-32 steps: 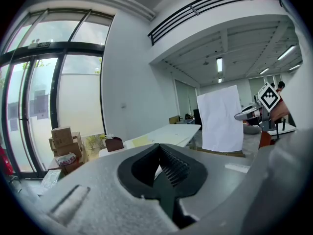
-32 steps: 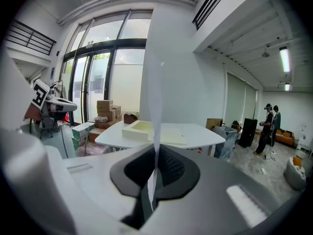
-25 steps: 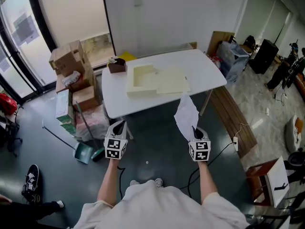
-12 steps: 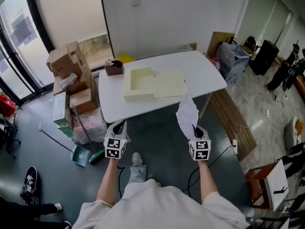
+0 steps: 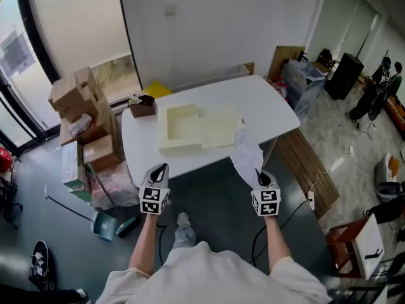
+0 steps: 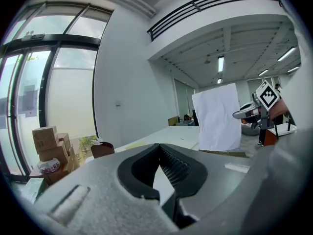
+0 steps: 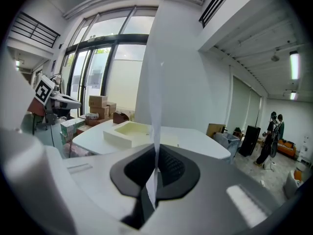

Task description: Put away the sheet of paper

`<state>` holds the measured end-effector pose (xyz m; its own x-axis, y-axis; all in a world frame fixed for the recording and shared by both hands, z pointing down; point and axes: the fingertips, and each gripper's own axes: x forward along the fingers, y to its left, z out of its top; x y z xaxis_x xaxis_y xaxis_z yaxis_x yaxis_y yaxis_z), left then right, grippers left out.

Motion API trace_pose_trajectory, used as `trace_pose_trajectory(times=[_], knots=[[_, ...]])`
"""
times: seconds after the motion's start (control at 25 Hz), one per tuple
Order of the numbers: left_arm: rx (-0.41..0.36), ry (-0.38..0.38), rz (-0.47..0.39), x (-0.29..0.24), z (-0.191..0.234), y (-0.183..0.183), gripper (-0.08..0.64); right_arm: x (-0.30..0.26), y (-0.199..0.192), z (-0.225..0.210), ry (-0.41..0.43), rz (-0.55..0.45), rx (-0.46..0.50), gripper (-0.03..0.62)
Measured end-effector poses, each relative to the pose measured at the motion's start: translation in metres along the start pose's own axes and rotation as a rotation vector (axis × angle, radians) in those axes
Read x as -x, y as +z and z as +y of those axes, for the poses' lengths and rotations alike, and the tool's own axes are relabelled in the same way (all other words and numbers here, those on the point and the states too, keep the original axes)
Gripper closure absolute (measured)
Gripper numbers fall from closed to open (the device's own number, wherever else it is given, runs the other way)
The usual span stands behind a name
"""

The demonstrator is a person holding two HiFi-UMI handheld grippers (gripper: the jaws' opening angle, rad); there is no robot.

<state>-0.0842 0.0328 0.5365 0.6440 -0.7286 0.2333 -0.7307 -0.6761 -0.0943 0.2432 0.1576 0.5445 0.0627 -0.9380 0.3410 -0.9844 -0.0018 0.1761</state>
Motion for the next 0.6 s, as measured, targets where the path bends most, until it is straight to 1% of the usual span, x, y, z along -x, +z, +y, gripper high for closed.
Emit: trace_pose_trajectory(times=[0.44,0.6], knots=[[-0.016,-0.018,-0.036,-0.104,0.113,0.037,0.555,-0.112,0.060,0.001,-0.065,0.005,-0.007,0.591],[-0.014,-0.030,-0.045,-0.137,0.145,0.047,0.555,-0.148,0.079,0.003,-0.080,0.000,-0.007,0.591]])
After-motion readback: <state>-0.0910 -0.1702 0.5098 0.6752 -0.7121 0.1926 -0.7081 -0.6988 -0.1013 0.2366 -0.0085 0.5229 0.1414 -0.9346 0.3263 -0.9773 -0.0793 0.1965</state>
